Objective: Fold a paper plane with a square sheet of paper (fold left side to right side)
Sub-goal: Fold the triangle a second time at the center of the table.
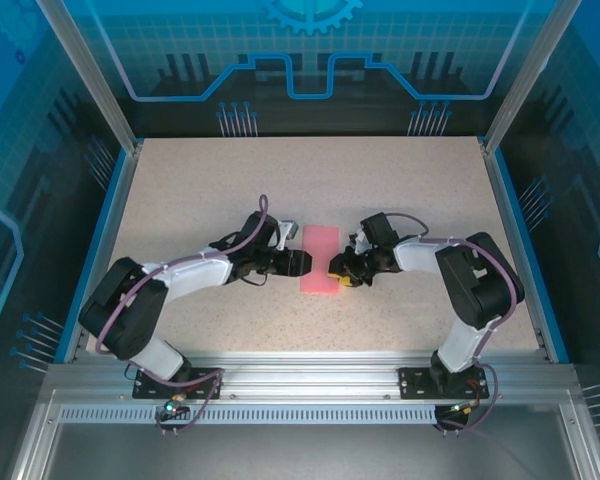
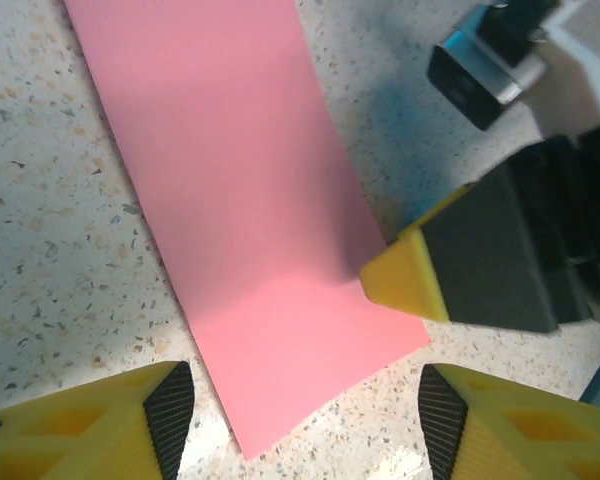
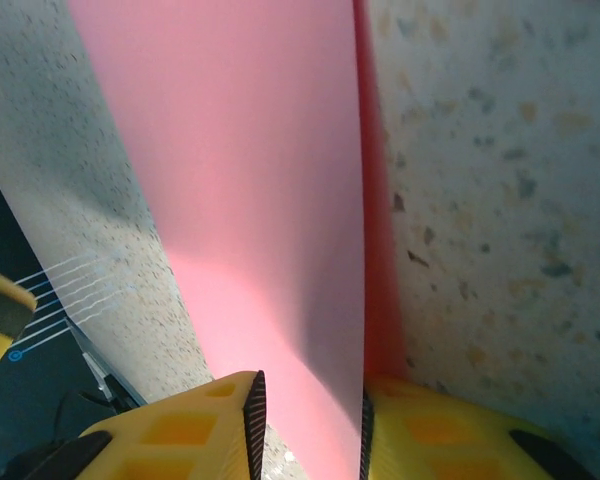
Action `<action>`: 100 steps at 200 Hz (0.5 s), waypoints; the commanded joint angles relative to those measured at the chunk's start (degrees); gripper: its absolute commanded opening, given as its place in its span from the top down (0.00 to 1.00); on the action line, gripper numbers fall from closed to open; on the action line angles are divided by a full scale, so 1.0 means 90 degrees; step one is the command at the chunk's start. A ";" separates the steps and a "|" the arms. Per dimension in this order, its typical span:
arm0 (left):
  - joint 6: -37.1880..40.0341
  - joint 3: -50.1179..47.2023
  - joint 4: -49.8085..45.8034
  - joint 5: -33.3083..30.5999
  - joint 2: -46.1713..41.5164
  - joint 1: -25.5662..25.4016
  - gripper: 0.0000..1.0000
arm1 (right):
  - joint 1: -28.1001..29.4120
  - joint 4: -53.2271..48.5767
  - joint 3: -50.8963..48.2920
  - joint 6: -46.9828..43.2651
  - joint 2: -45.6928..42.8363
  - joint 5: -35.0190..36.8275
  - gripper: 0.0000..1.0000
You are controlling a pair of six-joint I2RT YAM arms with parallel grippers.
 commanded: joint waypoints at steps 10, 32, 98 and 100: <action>0.0518 -0.0310 0.0320 -0.0188 -0.0506 -0.0085 0.34 | -0.0221 0.0067 0.0380 -0.0023 0.0184 -0.0259 0.69; 0.0850 -0.0404 0.0243 -0.0416 -0.0731 -0.0327 0.33 | -0.0296 -0.0048 0.0637 -0.0116 0.0309 -0.0304 0.69; 0.1850 -0.0061 -0.0299 -0.1517 -0.0779 -0.1615 0.26 | -0.0545 -0.0618 0.1413 -0.0403 0.0625 -0.0369 0.70; 0.1874 -0.0044 -0.0324 -0.1560 -0.0745 -0.1658 0.26 | -0.0543 -0.0621 0.1427 -0.0404 0.0636 -0.0364 0.70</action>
